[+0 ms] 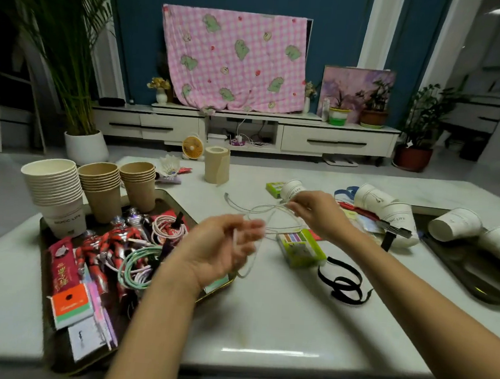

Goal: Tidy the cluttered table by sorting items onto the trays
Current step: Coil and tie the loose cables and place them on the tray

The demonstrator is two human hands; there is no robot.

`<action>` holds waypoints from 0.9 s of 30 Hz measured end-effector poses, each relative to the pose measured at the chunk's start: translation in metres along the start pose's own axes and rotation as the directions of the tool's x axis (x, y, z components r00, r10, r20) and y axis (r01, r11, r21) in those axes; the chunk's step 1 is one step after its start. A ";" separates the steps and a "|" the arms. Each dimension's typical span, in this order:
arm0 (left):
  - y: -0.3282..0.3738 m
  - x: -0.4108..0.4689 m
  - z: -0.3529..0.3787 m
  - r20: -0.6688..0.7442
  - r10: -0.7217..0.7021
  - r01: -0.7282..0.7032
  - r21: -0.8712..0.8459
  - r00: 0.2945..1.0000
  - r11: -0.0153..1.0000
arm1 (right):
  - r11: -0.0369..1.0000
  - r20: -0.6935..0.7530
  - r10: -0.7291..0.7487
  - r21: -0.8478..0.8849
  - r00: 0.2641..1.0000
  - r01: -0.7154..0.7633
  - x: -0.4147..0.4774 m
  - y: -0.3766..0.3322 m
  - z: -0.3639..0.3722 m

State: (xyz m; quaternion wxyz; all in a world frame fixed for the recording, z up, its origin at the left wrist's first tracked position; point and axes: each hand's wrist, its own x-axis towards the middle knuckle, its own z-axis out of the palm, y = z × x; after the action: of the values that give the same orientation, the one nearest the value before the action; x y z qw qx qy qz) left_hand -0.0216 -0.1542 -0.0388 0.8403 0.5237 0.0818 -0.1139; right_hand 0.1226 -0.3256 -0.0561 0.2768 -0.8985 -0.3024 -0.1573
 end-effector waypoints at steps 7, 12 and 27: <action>-0.025 0.033 0.004 -0.242 0.098 -0.171 -0.303 0.965 0.937 | 0.963 -0.069 -0.254 0.075 0.965 0.259 -0.017 -0.074 0.022; -0.016 0.032 -0.010 -0.251 0.234 -0.337 -0.557 0.939 0.759 | 0.891 -0.054 -0.454 -0.038 0.889 0.452 -0.055 -0.099 0.040; 0.004 -0.010 -0.029 0.436 0.282 0.061 -0.623 0.855 0.780 | 0.995 0.354 -0.007 0.099 0.935 -0.029 -0.021 -0.034 0.024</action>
State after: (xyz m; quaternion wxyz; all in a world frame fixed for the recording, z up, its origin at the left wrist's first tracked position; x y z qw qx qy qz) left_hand -0.0307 -0.1252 -0.0457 0.9606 0.1757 -0.1412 -0.1628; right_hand 0.0871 -0.2982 -0.0710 0.2644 -0.8984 -0.3499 0.0241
